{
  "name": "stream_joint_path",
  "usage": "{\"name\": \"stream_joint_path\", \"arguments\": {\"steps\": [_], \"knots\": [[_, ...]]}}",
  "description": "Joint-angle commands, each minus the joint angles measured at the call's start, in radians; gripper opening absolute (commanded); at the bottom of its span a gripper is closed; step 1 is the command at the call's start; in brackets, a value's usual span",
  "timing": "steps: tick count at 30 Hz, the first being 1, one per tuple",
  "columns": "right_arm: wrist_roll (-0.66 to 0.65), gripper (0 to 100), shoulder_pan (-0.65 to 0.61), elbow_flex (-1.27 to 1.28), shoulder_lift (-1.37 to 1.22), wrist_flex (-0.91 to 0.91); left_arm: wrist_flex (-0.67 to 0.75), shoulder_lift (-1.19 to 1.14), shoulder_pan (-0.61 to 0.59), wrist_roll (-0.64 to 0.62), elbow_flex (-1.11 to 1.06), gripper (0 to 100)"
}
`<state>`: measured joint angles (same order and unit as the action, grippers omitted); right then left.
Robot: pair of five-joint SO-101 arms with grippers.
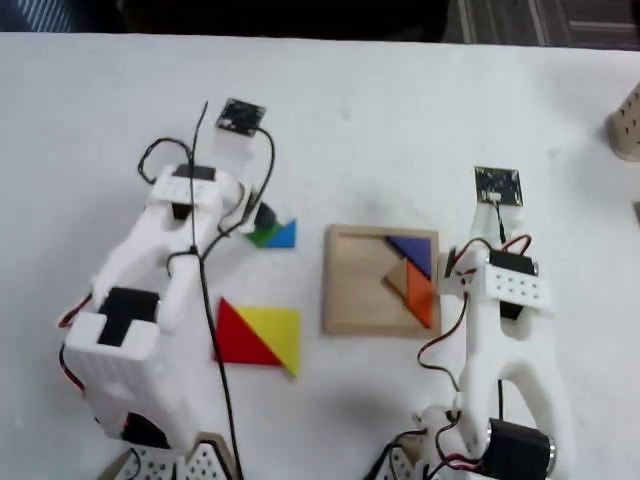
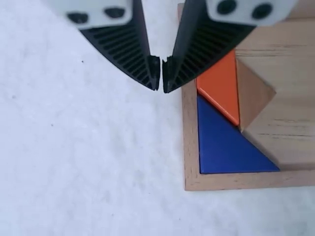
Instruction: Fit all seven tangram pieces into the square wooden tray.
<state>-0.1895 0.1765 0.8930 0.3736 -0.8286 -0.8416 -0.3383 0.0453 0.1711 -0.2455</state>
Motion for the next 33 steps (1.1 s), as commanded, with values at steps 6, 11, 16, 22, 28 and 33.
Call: {"name": "stream_joint_path", "arguments": {"steps": [6, 11, 16, 22, 28, 33], "knots": [[-0.008, 2.4, -0.013, -0.017, 0.038, 0.012, -0.064, 0.007, -0.001, 0.037, 0.046, 30], [-0.008, 2.4, -0.013, -0.017, 0.038, 0.012, -0.057, 0.001, -0.002, 0.037, 0.051, 30], [-0.008, 2.4, -0.013, -0.017, 0.038, 0.012, -0.057, -0.002, 0.002, 0.055, 0.043, 30], [-0.005, 2.4, -0.013, -0.015, 0.038, 0.012, 0.043, 0.01, 0.002, 0.224, -0.017, 27], [-0.005, 2.4, -0.013, -0.015, 0.038, 0.013, 0.13, 0.007, 0.008, 0.242, -0.028, 19], [-0.005, 2.4, -0.013, -0.015, 0.038, 0.013, 0.127, 0.002, 0.019, 0.308, -0.028, 19]]}}
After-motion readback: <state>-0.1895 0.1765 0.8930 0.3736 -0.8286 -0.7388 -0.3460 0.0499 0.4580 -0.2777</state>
